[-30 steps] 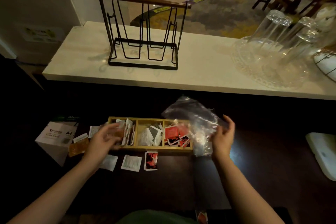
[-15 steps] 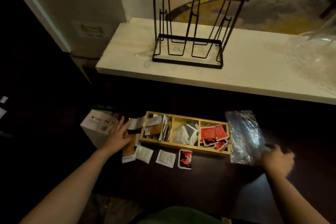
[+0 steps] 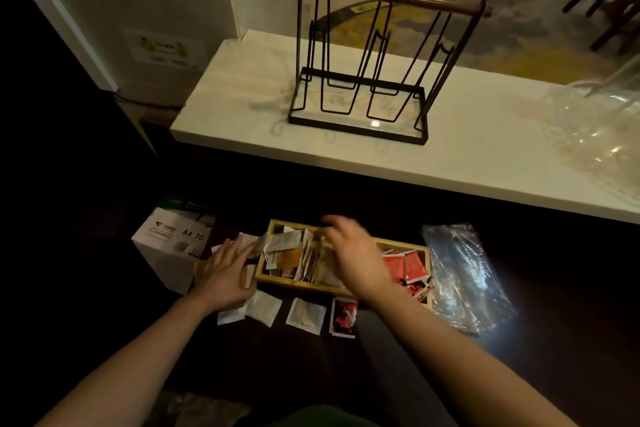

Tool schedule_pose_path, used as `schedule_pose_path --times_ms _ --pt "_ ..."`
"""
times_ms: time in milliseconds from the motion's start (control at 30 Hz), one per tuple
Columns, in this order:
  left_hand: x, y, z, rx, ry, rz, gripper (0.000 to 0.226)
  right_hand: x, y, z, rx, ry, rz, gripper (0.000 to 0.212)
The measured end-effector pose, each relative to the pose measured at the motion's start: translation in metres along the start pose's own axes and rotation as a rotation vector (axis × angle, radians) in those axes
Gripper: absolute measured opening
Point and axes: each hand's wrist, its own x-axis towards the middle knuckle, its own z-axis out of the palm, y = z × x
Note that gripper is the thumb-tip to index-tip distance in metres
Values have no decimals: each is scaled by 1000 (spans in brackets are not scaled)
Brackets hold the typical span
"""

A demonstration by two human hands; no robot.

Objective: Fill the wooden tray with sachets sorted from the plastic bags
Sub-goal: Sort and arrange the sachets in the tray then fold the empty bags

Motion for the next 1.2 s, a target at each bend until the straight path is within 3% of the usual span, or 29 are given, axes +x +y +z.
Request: schedule_pose_path --times_ms 167,400,567,800,1067,1200 --pt "2 13 -16 -3 1 31 100 45 -38 34 -114 -355 -290 52" --pt "2 21 -26 78 -1 47 99 61 -34 47 -328 -466 -297 40" --pt "3 23 -24 64 -14 38 89 69 -53 49 -410 -538 -227 43" --pt "2 14 -20 -65 57 115 61 73 -51 38 -50 -527 -72 52" --pt "-7 8 -14 -374 92 105 49 85 -60 37 38 -348 -79 43" --pt "-13 9 -17 -438 101 51 28 94 -76 43 112 -356 -52 39"
